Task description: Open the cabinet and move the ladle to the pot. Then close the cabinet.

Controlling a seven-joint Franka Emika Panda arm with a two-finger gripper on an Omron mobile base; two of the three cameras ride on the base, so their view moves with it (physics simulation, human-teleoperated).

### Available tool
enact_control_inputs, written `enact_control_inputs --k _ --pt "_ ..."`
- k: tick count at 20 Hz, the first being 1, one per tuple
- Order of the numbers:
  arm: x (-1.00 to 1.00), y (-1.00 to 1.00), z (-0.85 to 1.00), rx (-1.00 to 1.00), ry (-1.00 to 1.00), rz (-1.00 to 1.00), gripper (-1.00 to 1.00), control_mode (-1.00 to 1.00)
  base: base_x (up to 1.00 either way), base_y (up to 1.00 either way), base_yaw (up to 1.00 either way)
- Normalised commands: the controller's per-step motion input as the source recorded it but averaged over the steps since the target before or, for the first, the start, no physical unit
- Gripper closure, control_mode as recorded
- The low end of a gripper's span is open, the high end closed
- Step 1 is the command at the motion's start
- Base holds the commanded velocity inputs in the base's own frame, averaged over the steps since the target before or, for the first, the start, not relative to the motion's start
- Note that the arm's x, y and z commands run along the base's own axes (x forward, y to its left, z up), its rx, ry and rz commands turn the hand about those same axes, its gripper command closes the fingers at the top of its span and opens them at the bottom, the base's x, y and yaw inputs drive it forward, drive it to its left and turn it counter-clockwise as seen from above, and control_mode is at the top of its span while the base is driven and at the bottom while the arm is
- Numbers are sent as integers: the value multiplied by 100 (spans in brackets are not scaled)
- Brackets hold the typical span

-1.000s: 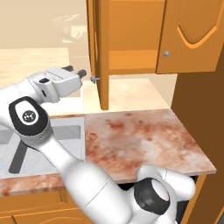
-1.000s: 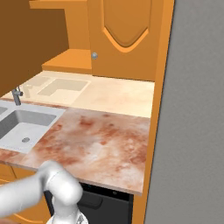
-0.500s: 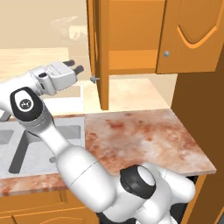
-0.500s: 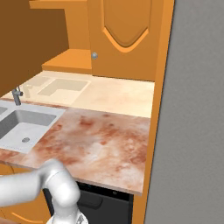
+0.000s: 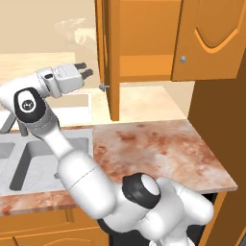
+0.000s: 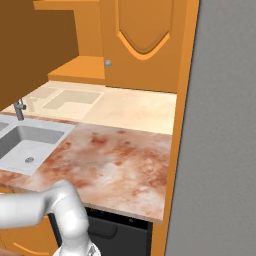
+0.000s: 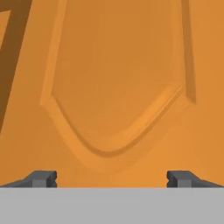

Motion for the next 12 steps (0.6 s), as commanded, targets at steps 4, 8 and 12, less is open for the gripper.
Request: enact_control_inputs --k 4,8,12 --pt "10 -39 2 1 0 0 -100 -100 0 0 0" --pt "1 -48 3 1 0 0 -100 -100 0 0 0" --pt "0 -55 3 0 0 1 -100 -100 0 0 0"
